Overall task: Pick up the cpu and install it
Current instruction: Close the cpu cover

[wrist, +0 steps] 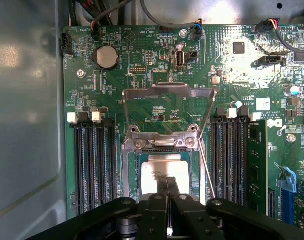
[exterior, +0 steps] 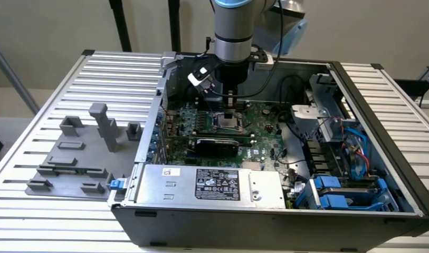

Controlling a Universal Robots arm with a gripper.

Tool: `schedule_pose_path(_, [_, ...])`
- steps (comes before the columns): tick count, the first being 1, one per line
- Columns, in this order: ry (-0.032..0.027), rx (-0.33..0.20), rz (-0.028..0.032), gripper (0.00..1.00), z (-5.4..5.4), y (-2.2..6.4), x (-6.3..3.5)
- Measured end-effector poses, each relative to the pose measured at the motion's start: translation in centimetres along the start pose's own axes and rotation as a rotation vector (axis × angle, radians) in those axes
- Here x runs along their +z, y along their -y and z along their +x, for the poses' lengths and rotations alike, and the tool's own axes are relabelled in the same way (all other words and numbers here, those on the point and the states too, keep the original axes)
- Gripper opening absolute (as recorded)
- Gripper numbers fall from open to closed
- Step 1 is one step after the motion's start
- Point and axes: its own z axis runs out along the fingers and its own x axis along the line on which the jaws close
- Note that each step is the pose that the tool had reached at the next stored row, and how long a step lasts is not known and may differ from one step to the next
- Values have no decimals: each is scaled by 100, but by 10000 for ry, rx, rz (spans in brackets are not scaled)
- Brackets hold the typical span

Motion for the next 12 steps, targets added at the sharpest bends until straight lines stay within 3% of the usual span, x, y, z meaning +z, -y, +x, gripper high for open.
schedule_pose_path(3, [1,-2,0,11,0,-19,1])
schedule_pose_path(7, [-16,0,38,11,-14,-177,-14])
schedule_pose_path(12, [-28,-3,138,11,-54,-348,-204])
